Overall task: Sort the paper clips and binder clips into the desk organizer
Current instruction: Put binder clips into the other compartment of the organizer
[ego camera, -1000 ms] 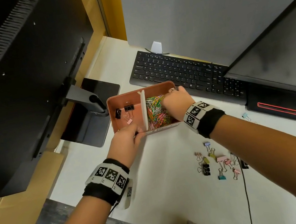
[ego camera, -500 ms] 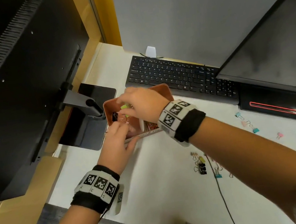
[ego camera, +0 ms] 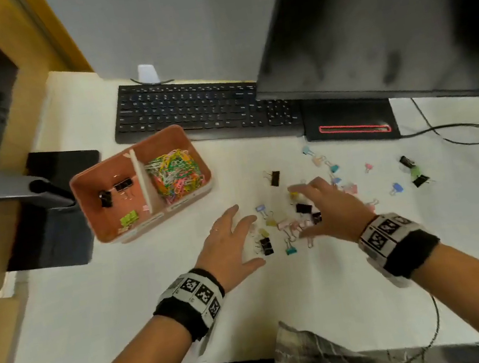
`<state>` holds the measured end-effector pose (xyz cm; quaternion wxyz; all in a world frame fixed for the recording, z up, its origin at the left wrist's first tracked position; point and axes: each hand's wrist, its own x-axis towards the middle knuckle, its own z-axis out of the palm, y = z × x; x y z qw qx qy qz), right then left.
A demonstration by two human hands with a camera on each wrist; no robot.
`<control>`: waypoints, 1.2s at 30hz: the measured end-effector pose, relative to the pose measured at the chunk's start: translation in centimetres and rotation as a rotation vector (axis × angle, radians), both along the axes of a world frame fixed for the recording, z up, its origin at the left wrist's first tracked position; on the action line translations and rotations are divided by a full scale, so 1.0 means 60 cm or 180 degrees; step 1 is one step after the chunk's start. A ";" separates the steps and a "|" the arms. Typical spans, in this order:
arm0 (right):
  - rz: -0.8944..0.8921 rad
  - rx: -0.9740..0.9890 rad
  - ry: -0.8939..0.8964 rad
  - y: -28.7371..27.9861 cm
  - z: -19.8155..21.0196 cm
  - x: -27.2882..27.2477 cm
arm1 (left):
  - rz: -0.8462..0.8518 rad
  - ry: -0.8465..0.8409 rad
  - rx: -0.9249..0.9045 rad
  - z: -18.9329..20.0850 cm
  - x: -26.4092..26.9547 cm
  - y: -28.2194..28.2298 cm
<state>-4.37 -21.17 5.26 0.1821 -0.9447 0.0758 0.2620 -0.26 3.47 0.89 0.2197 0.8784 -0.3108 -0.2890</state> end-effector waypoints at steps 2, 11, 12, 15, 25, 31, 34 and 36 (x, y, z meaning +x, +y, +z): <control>0.0106 -0.0055 0.0069 -0.005 -0.017 -0.038 | -0.0130 -0.0056 0.0023 -0.019 -0.008 -0.026; 0.0496 -0.0234 -0.0204 0.046 -0.077 -0.013 | 0.0184 -0.0234 -0.0335 -0.055 -0.014 -0.060; 0.0426 -0.0107 -0.0277 0.046 -0.080 -0.008 | 0.0310 -0.0196 -0.0401 -0.058 -0.011 -0.059; 0.0240 0.0402 -0.0387 0.042 -0.091 -0.001 | 0.0682 -0.0062 -0.0662 -0.069 -0.002 -0.054; 0.0049 0.1040 -0.0378 0.033 -0.107 0.031 | 0.1273 0.0215 -0.1175 -0.039 0.011 -0.039; 0.0219 0.1364 -0.0983 0.078 -0.025 0.084 | 0.1525 -0.0313 -0.1356 0.080 0.045 0.036; 0.0495 0.1682 -0.1364 0.152 0.032 0.137 | 0.1885 -0.0835 -0.1090 0.123 0.086 0.114; 0.0626 0.1892 -0.1493 0.218 0.057 0.180 | 0.2141 -0.1039 -0.0786 0.139 0.116 0.162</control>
